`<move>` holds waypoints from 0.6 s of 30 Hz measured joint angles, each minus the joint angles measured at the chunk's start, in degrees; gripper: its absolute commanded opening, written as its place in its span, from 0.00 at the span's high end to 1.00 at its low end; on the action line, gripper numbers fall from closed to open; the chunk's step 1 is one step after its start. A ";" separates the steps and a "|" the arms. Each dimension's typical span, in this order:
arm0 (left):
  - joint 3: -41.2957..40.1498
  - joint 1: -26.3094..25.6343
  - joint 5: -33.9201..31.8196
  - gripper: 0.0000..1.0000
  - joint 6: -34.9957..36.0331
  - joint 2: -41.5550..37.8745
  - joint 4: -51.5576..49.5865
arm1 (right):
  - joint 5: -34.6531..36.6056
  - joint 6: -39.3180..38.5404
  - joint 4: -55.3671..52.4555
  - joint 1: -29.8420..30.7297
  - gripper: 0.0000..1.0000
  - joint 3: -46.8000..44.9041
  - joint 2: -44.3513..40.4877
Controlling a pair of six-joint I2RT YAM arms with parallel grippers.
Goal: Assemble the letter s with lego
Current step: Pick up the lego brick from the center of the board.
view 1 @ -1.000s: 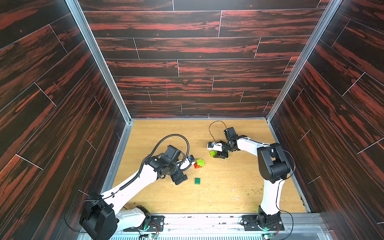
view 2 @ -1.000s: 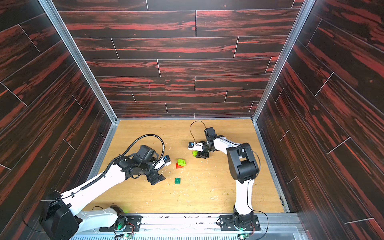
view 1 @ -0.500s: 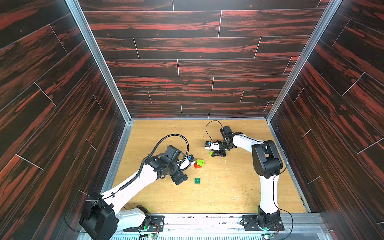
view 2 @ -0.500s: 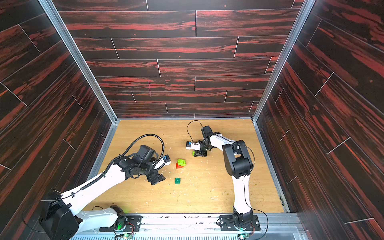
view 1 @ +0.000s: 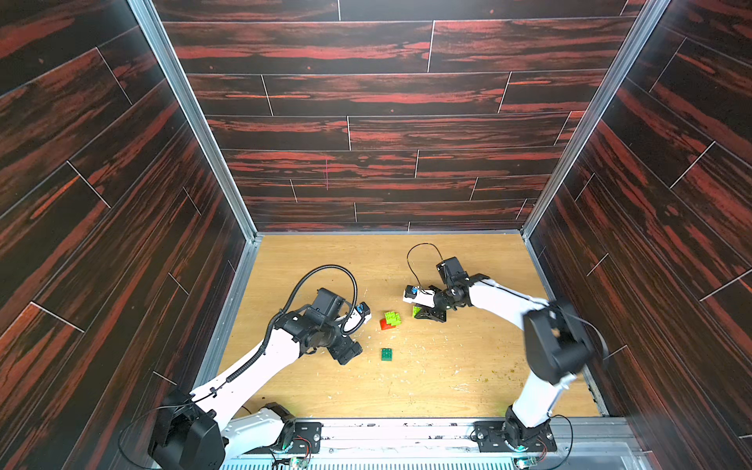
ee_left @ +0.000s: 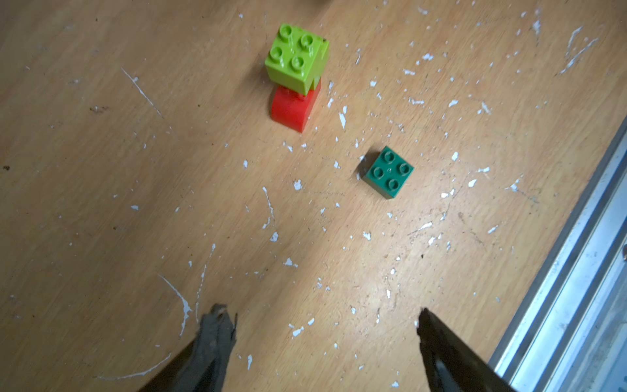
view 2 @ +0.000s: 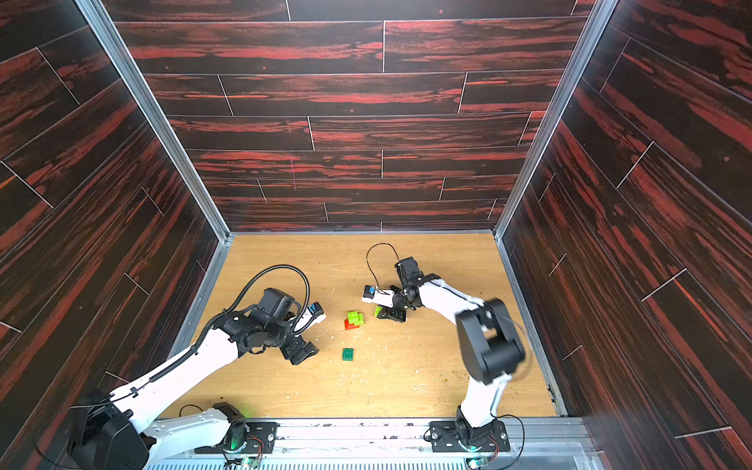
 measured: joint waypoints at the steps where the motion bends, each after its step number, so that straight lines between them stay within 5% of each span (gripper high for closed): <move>1: 0.00 0.00 0.22 0.12 -0.11 -0.07 0.17 | -0.22 0.94 0.39 0.85 0.87 -1.11 -1.84; 6: -0.02 0.04 0.52 0.12 -0.52 -0.22 0.55 | -0.15 6.51 0.81 6.99 1.00 -4.87 -6.54; 18: -2.78 0.26 0.55 0.11 -1.62 -4.52 1.44 | 2.84 18.95 6.08 17.73 1.00 -10.60 -6.05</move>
